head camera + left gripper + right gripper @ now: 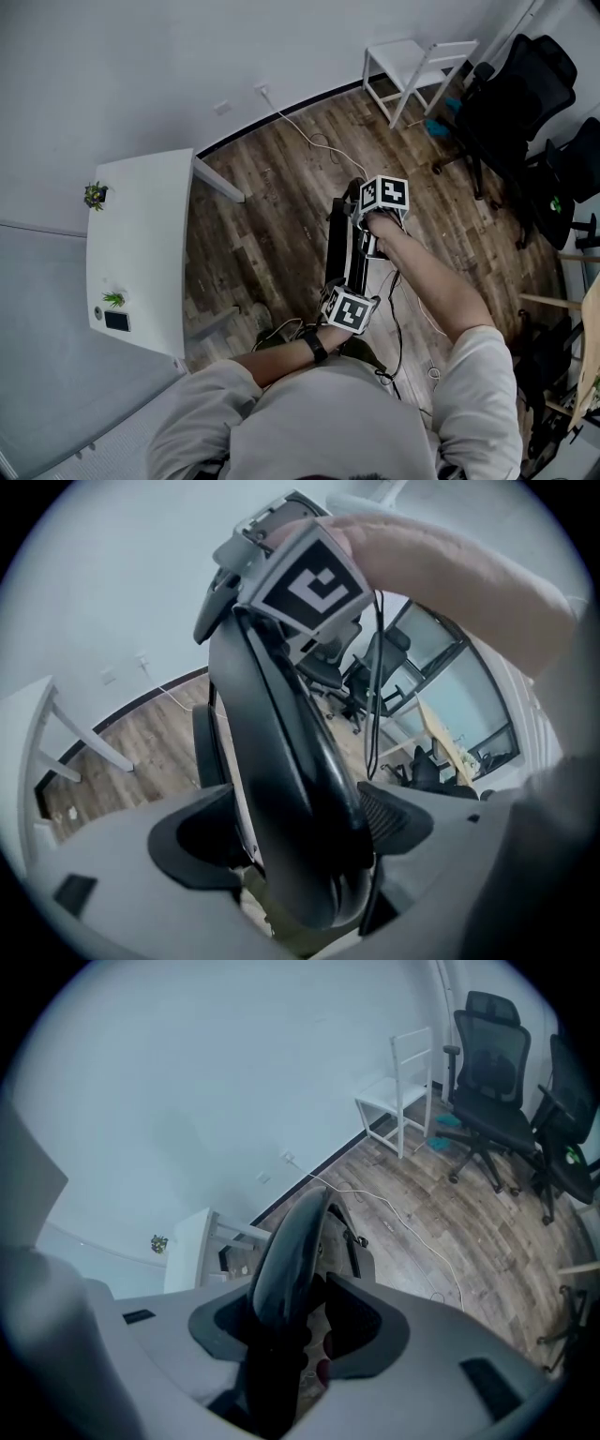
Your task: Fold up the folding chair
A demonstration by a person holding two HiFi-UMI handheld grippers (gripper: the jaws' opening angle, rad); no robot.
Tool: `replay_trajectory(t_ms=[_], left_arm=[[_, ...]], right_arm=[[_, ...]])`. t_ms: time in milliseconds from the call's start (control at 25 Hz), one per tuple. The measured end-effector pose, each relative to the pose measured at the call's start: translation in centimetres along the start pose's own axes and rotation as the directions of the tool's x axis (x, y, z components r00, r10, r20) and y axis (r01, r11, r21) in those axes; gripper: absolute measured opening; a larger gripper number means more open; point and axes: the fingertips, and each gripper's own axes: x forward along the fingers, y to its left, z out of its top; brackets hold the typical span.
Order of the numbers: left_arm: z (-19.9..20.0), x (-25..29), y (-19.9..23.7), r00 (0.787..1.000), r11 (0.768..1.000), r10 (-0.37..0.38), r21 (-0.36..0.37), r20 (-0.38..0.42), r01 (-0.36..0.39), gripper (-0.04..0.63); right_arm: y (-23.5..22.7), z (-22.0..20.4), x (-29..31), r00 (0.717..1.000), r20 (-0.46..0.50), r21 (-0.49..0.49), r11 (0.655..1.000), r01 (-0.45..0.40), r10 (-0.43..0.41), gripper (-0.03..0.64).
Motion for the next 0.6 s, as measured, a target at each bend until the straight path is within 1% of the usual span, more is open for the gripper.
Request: replay_trajectory(t_ms=[80, 120, 160, 200, 280, 400, 600], left_arm=[[-0.6, 0.7, -0.2, 1.0, 0.999, 0.016, -0.034, -0.021, -0.016, 0.399], [-0.6, 1.0, -0.1, 0.999, 0.998, 0.025, -0.051, -0.024, -0.026, 0.386], [-0.6, 1.2, 0.0, 0.999, 0.997, 0.031, -0.066, -0.026, -0.033, 0.341], [-0.6, 1.3, 0.1, 0.999, 0.997, 0.03, -0.076, -0.028, -0.032, 0.328], [-0.6, 1.4, -0.1, 0.999, 0.997, 0.018, -0.073, -0.032, -0.02, 0.307], [-0.6, 1.7, -0.3, 0.999, 0.998, 0.005, -0.061, -0.032, -0.007, 0.306], [-0.5, 1.7, -0.3, 1.0, 0.998, 0.001, -0.069, -0.015, -0.002, 0.299]], right_arm=[[0.0, 0.0, 0.0, 1.0, 0.001, 0.001, 1.0, -0.002, 0.002, 0.198], [0.0, 0.0, -0.1, 1.0, 0.002, 0.002, 1.0, -0.003, 0.003, 0.198], [0.0, 0.1, -0.1, 1.0, 0.003, 0.004, 1.0, -0.004, 0.004, 0.199], [0.1, 0.1, -0.1, 1.0, 0.004, 0.005, 1.0, -0.005, 0.005, 0.199], [0.0, 0.1, -0.1, 1.0, 0.005, 0.006, 1.0, -0.004, 0.004, 0.199], [-0.3, 0.1, -0.1, 1.0, 0.01, 0.011, 1.0, -0.003, 0.003, 0.199], [-0.2, 0.2, -0.2, 1.0, 0.013, 0.008, 1.0, -0.011, 0.011, 0.201]])
